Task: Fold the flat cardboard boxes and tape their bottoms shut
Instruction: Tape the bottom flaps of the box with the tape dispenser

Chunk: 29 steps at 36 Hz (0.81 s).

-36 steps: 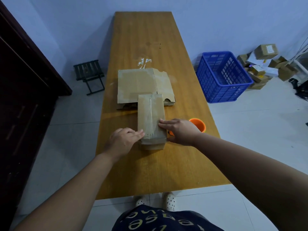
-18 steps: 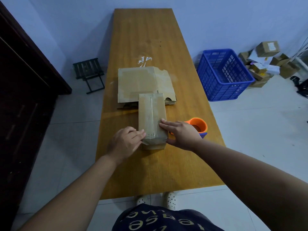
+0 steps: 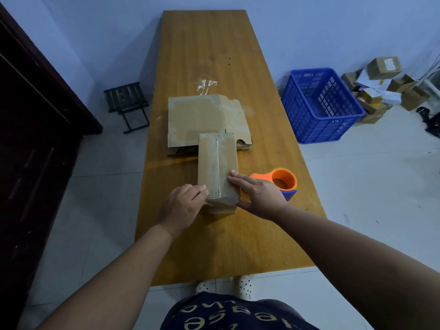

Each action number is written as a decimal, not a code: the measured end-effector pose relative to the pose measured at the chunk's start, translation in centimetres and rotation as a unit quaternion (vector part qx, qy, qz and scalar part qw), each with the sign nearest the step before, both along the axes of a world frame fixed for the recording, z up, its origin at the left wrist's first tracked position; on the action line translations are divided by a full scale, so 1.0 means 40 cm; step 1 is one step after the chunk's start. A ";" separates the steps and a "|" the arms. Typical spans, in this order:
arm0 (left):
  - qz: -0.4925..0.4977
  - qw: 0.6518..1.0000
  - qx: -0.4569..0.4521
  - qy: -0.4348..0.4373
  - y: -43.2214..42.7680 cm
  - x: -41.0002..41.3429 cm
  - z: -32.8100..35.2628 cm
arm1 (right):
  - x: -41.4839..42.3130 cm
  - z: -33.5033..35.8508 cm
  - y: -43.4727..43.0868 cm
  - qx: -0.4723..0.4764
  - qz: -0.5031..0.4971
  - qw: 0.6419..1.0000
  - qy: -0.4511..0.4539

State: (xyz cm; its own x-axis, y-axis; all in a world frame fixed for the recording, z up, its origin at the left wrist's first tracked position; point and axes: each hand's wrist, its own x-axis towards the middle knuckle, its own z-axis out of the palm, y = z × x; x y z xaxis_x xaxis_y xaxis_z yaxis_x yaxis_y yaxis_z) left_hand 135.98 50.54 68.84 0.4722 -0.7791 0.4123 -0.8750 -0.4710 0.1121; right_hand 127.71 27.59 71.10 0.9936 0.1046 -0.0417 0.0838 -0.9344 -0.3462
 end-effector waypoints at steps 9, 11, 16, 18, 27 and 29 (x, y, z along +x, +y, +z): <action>0.045 0.999 -0.017 0.019 -0.009 -0.023 -0.004 | -0.006 -0.015 0.014 0.018 -0.028 0.999 0.003; 0.060 0.997 -0.024 0.036 -0.013 -0.027 -0.005 | -0.005 -0.016 0.015 0.017 -0.029 0.999 0.006; 0.068 0.996 -0.010 0.058 -0.017 -0.036 0.011 | -0.001 -0.017 -0.001 0.001 0.002 0.999 0.032; 0.061 0.996 0.014 0.061 -0.012 -0.032 0.012 | -0.001 -0.009 -0.009 -0.004 0.015 0.999 0.040; 0.104 0.980 -0.048 0.163 -0.029 -0.036 0.028 | -0.001 0.001 0.011 0.138 -0.067 0.986 0.061; 0.127 0.977 -0.047 0.163 -0.039 -0.036 0.029 | 0.001 0.002 0.018 0.151 -0.079 0.984 0.057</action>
